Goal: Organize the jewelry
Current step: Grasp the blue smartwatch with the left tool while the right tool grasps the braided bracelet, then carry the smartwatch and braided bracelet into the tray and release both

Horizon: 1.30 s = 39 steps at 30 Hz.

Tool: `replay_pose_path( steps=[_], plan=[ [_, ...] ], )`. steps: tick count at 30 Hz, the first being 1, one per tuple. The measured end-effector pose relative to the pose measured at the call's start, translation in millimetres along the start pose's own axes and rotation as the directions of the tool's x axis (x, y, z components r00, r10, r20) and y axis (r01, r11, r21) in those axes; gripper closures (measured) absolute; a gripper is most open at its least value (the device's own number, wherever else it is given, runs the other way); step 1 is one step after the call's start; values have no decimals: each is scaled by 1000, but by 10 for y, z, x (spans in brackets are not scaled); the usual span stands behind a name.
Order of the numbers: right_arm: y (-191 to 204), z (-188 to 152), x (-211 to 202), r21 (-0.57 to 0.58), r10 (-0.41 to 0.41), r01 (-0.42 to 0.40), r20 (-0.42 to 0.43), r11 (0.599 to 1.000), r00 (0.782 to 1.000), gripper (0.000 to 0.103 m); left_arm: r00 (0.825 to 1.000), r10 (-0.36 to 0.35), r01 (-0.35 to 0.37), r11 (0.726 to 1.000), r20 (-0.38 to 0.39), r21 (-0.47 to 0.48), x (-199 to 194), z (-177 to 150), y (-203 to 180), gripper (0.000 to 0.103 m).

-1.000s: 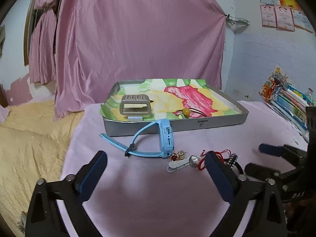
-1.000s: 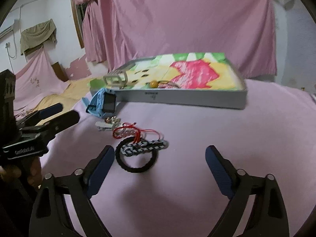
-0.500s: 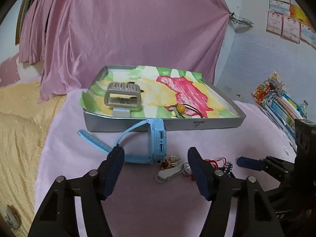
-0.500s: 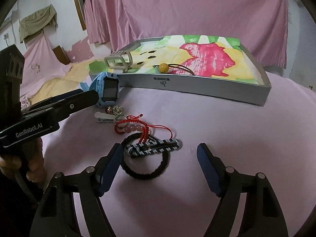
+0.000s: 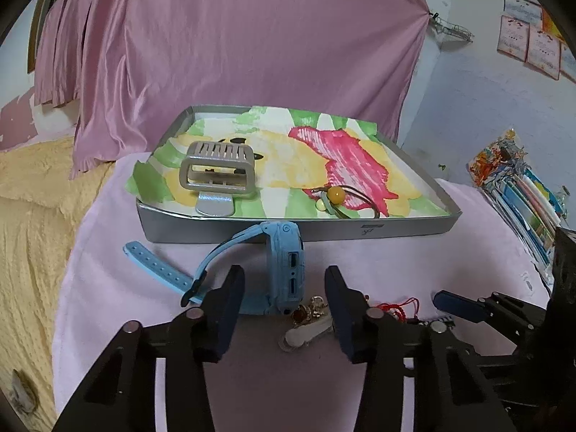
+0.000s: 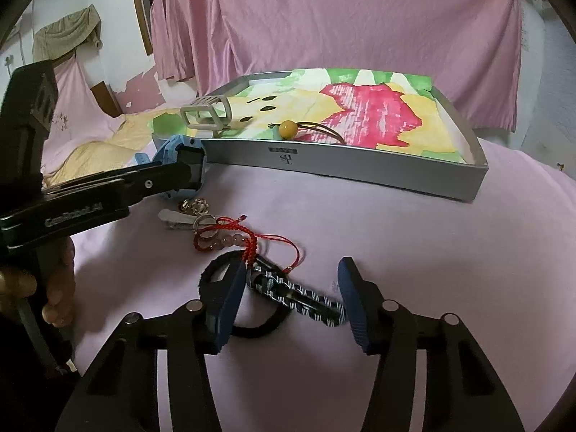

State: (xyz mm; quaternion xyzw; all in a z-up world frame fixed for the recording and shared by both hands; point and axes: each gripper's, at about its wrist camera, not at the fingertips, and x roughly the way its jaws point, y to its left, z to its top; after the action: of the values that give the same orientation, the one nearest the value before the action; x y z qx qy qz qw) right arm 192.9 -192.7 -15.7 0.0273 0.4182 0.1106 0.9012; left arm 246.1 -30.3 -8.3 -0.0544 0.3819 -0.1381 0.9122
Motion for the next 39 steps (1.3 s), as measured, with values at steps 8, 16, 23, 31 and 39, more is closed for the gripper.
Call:
replay_pose_path(
  steps=[8, 16, 23, 31, 39],
  plan=[
    [-42, -63, -45, 14, 22, -22, 13, 1000, 1000, 58, 1000, -5, 4, 1000, -12, -18, 32, 1, 20, 83],
    [-58, -124, -83, 11, 28, -28, 19, 1000, 999, 81, 1000, 15, -15, 1000, -7, -8, 3, -27, -23, 85],
    [-91, -160, -91, 40, 62, -64, 29, 997, 998, 90, 1000, 8, -9, 1000, 4, 10, -91, -103, -59, 86],
    [-129, -59, -254, 41, 77, -81, 110, 996, 991, 90, 997, -33, 33, 999, 64, -3, -290, -106, -34, 86],
    [-218, 265, -308, 4, 68, -70, 191, 998, 979, 90, 987, -49, 50, 999, 152, 0, -435, 68, -106, 86]
  ],
)
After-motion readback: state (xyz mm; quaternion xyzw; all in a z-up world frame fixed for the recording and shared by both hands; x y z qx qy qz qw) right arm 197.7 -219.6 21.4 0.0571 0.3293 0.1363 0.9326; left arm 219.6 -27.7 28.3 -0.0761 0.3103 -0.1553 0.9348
